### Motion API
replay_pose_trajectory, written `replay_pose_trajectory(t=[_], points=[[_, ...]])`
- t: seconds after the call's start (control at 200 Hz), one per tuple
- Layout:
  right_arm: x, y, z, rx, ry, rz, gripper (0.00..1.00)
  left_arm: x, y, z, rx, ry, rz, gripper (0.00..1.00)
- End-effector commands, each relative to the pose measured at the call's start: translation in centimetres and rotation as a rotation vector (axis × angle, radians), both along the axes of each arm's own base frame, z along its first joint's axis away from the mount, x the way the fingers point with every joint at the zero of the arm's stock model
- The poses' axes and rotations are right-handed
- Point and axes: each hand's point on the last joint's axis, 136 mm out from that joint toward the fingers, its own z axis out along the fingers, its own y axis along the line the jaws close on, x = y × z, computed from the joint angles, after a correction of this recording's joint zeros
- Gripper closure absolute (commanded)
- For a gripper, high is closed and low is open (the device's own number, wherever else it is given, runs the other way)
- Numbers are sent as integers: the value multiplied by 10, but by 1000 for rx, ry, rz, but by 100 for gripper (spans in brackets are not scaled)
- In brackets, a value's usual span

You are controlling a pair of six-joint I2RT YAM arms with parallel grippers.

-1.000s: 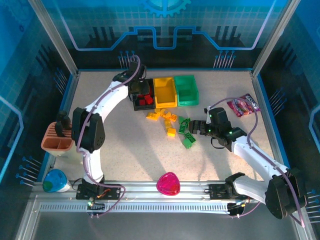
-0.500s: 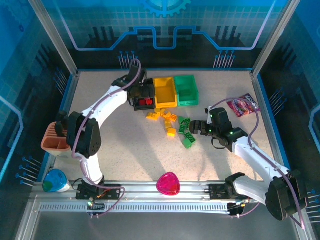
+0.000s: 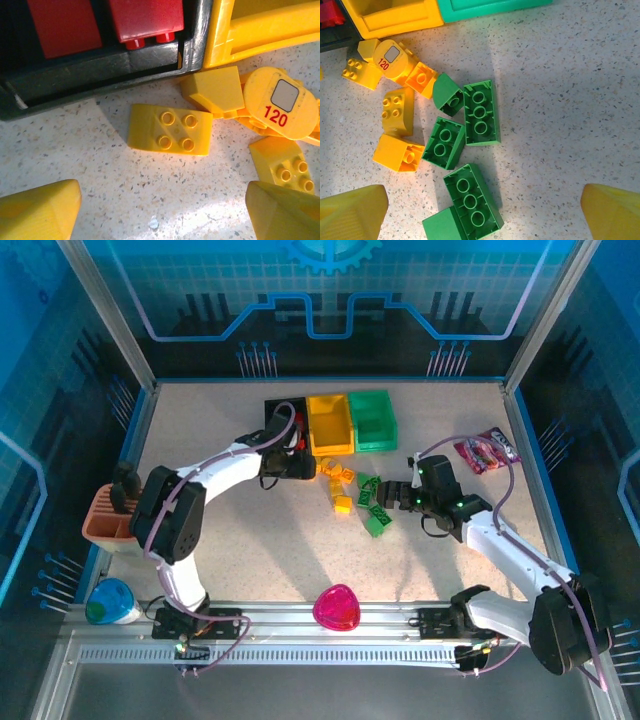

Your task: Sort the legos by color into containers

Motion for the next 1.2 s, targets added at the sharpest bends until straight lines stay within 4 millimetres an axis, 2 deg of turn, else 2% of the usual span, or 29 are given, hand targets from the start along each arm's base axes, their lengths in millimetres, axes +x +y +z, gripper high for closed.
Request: replay_pose_trajectory(t=[0.0,0.17,0.5,0.936,1.111,1.196], points=[[0,-2,-6,12,10,-15,0,10,-13,-8,-6,11,-57,14],[0,-4,-8,7,13,-19,0,16,-15,-22,33,44,-80,14],[1,-4,-10,3,15,-19,0,27,-19,-34,98,65,-119,19],[-1,-7,-12,3,17,-26,0,22,-19,-58,197,119,-157,26],[-1,-8,-11,7,14,-29,0,18,-20,-63,218,130,-169,31],[-1,-7,-10,11,14,-28,0,16,-20,-64,224,132,-170,39]])
